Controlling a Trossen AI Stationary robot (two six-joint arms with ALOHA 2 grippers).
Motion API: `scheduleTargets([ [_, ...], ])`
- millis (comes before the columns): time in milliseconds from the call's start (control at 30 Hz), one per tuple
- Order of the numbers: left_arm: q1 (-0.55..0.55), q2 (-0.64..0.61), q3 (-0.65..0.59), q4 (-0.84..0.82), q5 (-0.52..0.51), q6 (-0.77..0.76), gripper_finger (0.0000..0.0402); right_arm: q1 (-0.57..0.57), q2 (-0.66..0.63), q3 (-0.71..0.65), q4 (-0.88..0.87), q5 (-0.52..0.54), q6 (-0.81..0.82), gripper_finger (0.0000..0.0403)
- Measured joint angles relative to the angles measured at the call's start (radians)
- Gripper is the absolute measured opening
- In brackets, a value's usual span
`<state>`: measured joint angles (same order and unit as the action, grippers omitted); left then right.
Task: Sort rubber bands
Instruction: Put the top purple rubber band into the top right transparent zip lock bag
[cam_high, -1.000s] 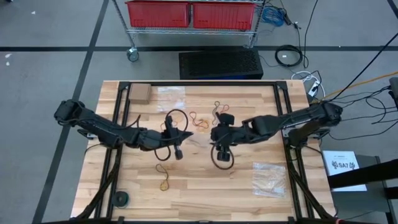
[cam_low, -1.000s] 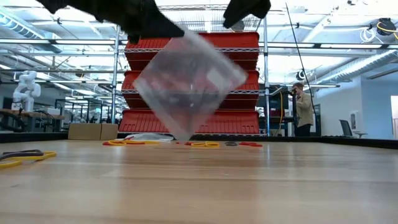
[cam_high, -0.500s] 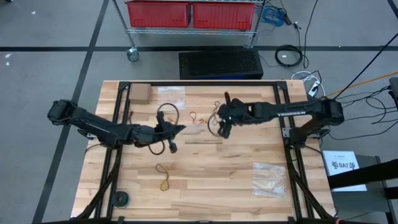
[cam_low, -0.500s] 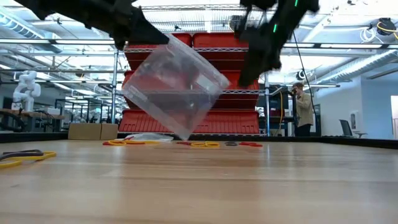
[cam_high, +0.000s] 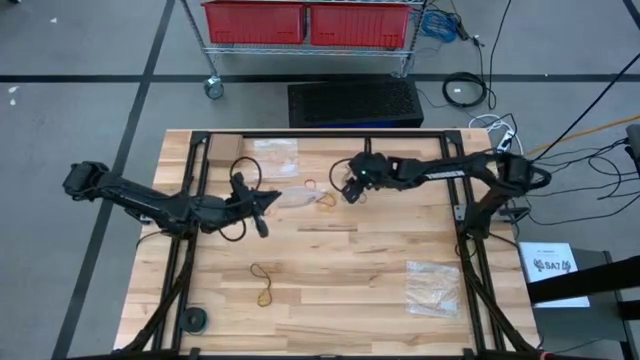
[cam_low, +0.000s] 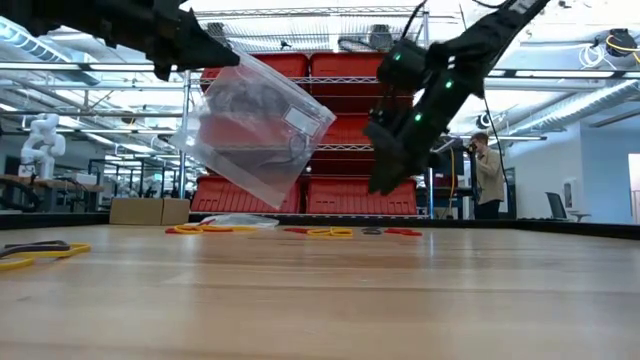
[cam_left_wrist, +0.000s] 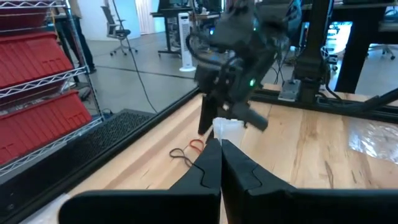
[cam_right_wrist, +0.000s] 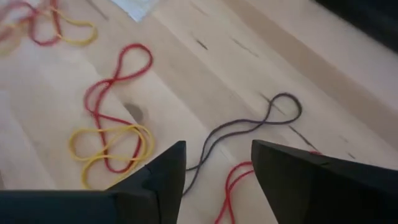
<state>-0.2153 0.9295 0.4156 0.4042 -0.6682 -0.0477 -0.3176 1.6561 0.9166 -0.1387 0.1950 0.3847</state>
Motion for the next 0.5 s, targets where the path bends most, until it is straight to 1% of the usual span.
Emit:
scheduleTargets([
  [267,-0.001,0.001,0.0,-0.004,0.0,-0.001,0.0,0.001,0.158,0.058,-0.004,0.009,0.033,0.017],
  [500,-0.001,0.001,0.0,-0.005,0.0,-0.001,0.0,0.002,0.246,0.096,0.001,0.024,0.06,0.0163],
])
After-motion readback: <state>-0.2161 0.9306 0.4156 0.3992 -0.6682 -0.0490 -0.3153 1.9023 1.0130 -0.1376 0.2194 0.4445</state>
